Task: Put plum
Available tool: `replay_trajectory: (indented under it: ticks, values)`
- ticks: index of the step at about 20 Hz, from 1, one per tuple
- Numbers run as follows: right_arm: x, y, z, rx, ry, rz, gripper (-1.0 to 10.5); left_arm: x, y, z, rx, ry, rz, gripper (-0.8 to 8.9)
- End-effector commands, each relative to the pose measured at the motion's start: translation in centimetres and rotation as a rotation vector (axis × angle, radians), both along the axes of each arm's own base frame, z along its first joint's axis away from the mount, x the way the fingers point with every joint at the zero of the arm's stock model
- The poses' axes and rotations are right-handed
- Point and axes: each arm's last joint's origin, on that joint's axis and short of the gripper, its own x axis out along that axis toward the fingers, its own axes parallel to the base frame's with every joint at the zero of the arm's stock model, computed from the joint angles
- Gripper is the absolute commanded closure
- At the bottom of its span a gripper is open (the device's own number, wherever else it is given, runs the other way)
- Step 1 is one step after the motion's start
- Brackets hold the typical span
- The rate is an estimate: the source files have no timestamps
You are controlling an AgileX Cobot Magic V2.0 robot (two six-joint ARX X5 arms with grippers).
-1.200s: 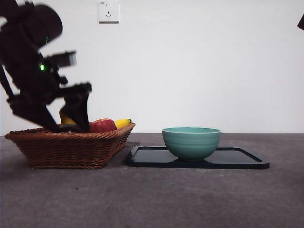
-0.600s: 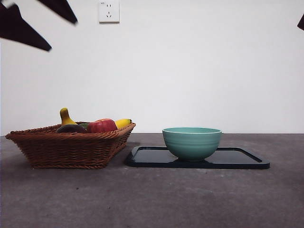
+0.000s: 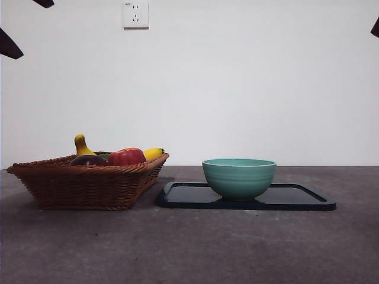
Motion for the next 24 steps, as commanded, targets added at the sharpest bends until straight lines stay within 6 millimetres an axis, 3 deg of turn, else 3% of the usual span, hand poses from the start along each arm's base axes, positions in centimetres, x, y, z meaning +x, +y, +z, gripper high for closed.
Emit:
replay_trajectory:
  ticks: [1, 6, 10, 17, 21, 24]
  values:
    - [0.1, 0.1, 0.2, 0.012, 0.000, -0.004, 7.2, 0.1, -0.1, 0.4, -0.001, -0.024, -0.016, 4.09]
    - [0.5, 0.2, 0.3, 0.028, 0.015, -0.070, 7.2, 0.1, -0.1, 0.4, -0.002, -0.025, -0.016, 4.09]
    - [2.7, 1.1, 1.6, -0.002, 0.008, -0.146, 6.4, 0.2, -0.1, 0.5, -0.006, -0.038, -0.016, 4.09]
    - [11.3, 3.5, 4.3, -0.098, 0.030, -0.170, 6.4, 0.2, -0.1, 0.5, -0.006, -0.038, -0.016, 4.09]
    - [16.8, 4.2, 3.7, -0.160, 0.081, -0.188, 6.4, 0.2, -0.1, 0.5, -0.006, -0.038, -0.015, 4.09]
    - [20.5, 4.4, 2.2, -0.196, 0.125, -0.199, 6.4, 0.2, -0.1, 0.5, -0.006, -0.038, -0.016, 4.09]
